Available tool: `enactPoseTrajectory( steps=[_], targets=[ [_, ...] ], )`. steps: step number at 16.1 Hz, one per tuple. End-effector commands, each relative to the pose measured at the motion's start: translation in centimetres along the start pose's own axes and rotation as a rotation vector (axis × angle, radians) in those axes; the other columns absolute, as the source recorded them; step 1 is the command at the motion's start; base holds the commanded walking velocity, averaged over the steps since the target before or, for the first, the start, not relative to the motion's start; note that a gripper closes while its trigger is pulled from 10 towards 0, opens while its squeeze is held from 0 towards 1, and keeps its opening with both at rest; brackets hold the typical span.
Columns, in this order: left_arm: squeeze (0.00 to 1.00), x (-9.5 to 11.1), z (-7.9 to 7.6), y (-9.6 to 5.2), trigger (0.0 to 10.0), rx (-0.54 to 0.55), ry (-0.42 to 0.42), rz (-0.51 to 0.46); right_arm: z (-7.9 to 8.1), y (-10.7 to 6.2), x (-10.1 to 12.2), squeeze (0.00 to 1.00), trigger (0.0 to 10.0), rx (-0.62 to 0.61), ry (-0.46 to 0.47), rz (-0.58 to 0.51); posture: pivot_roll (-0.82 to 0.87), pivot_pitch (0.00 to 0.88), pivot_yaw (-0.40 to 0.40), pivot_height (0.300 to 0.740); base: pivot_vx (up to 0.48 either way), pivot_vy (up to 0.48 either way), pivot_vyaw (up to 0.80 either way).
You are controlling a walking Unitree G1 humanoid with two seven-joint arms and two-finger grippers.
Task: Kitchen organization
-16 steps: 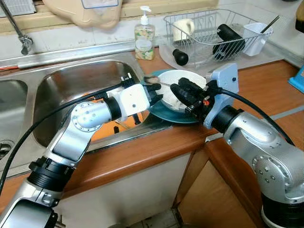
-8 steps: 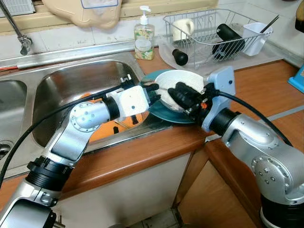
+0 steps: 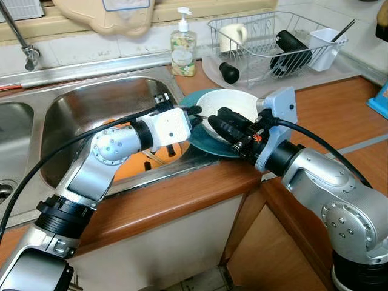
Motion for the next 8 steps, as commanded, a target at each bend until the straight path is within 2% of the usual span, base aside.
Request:
enactPoseTrajectory(
  steps=[1, 6, 7, 8],
  targets=[
    [0.00, -0.1, 0.5, -0.1, 0.0, 0.004, 0.029, 0.018, 0.1, -0.1, 0.9, 0.00, 0.0, 0.008, 0.017, -0.036, -0.14, 0.000, 0.047, 0.740, 0.000, 0.000, 0.00],
    [0.00, -0.3, 1.0, -0.2, 0.0, 0.028, 0.054, 0.027, 0.3, 0.0, 1.2, 0.00, 0.0, 0.013, 0.036, -0.052, -0.14, 0.000, 0.048, 0.740, 0.000, 0.000, 0.00],
    [0.00, -0.4, 1.4, -0.3, 0.0, 0.049, 0.066, 0.035, 0.2, 0.0, 1.2, 0.00, 9.9, 0.003, 0.035, -0.049, -0.14, 0.000, 0.048, 0.740, 0.000, 0.000, 0.00],
    [0.00, -0.5, 2.0, -0.5, 0.0, 0.071, 0.086, 0.043, 0.3, 0.1, 1.2, 1.00, 10.0, 0.006, 0.067, -0.057, -0.14, 0.000, 0.048, 0.740, 0.000, 0.000, 0.00]
  ],
)
Point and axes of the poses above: a point about 5 cm out from each wrist's last joint towards the gripper, its own y axis pointing out of the wrist towards the gripper, its own x axis along the axis of the wrist's last joint, z = x × y, the point moved 4 cm from there along y, pointing out of the wrist towards the gripper, and after that the axes turned 12 degrees about -y, right-handed, at the moved point
